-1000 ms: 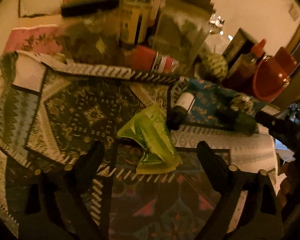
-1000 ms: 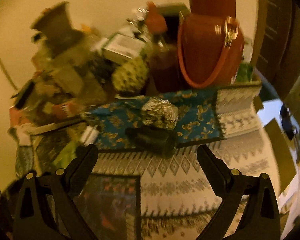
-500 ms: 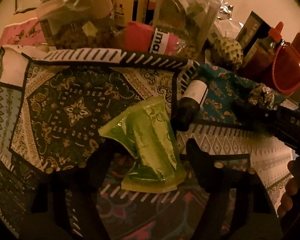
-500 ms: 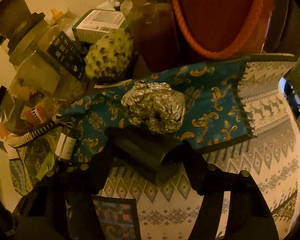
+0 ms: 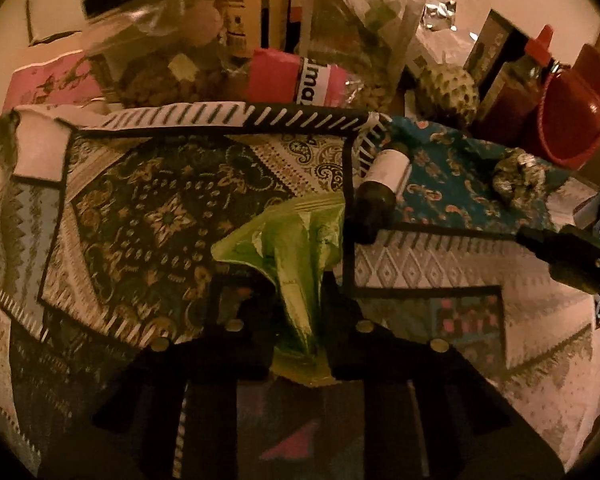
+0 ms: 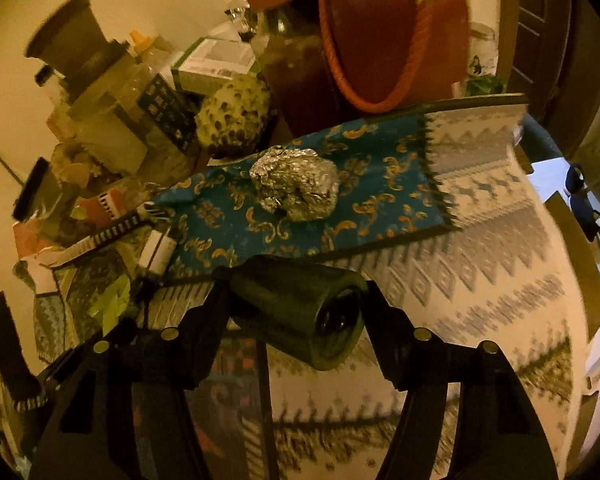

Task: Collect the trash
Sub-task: 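Grasp the green plastic wrapper with the left tool while the right tool grasps the dark cylindrical bottle, then carry the green wrapper and dark bottle down toward the bin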

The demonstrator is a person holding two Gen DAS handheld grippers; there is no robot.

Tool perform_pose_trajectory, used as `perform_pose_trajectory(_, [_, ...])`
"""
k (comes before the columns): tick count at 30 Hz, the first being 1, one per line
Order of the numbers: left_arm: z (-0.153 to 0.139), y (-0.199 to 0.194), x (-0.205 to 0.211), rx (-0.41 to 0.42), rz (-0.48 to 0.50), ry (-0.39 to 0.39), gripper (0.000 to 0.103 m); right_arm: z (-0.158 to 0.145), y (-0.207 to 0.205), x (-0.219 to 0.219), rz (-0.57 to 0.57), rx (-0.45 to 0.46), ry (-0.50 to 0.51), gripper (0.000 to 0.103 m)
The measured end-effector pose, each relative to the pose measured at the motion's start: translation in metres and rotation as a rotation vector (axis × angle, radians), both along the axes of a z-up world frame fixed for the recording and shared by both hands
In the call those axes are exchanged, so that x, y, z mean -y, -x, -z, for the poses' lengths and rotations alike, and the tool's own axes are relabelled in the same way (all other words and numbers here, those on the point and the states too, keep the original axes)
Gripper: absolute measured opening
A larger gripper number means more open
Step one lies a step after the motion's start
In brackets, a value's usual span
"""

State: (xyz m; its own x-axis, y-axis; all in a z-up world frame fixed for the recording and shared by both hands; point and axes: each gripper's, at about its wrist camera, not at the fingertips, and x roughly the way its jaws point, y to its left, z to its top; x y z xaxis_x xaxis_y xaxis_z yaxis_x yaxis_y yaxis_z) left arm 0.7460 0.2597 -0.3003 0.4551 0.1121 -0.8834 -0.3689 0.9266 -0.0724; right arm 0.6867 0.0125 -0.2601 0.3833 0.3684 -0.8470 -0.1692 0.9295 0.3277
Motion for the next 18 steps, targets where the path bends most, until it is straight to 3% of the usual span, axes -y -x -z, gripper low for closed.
perform_pose_trajectory(8, [-0.062,0.043,0.027,0.094,0.026,-0.036,0.015,-0.050,0.031,0.027,-0.007,0.103,-0.015,0.062])
perform_pose_trajectory(18, [-0.166,0.113,0.100,0.308,0.023,-0.096,0.015,-0.126,0.094,0.086,-0.050,0.283,-0.082,0.062])
